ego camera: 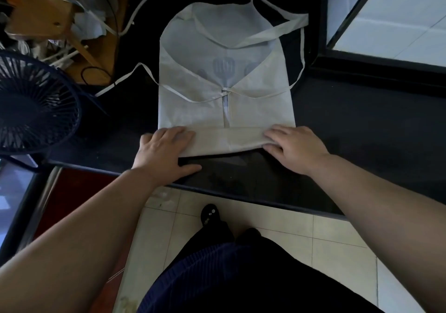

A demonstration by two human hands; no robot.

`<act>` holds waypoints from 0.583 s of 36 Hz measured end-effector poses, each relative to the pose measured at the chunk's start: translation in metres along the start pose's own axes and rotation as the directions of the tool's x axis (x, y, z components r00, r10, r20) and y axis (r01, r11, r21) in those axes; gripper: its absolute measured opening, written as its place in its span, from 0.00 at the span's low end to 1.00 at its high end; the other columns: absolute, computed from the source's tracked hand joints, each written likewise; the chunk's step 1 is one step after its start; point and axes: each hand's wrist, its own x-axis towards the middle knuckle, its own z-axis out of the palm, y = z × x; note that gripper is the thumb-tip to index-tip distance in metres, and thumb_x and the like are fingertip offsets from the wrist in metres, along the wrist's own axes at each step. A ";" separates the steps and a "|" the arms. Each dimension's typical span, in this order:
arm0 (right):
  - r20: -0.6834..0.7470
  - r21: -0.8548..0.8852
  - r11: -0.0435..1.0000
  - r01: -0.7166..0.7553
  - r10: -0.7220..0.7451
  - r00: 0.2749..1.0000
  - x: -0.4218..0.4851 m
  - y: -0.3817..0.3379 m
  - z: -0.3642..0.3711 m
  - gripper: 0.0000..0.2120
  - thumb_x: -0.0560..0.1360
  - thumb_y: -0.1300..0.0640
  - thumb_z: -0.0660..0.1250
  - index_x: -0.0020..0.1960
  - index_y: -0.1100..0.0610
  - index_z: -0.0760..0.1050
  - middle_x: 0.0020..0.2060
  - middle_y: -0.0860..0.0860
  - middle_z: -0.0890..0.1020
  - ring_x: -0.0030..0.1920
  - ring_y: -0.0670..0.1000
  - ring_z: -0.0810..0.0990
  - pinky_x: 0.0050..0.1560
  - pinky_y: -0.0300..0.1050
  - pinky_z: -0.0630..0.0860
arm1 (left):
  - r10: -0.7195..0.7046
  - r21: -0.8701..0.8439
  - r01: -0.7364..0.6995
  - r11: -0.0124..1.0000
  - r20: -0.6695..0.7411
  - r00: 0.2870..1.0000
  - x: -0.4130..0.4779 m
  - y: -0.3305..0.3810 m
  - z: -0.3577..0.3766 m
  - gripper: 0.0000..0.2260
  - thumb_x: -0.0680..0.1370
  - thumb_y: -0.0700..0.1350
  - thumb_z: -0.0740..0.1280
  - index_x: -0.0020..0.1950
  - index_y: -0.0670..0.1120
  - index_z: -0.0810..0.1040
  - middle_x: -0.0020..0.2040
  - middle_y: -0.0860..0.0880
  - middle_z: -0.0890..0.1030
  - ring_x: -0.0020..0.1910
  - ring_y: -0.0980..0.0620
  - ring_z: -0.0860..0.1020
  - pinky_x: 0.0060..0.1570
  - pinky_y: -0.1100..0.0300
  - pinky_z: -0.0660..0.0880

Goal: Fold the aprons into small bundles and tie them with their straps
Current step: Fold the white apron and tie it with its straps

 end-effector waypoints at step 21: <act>0.159 0.635 0.607 -0.477 0.502 0.850 0.012 0.023 -0.011 0.14 0.75 0.49 0.69 0.53 0.54 0.68 0.43 0.47 0.73 0.39 0.44 0.71 0.34 0.41 0.68 | -0.510 -0.583 0.440 0.683 0.050 0.859 0.014 -0.009 -0.008 0.10 0.79 0.50 0.64 0.50 0.43 0.74 0.41 0.48 0.76 0.43 0.46 0.74 0.32 0.57 0.64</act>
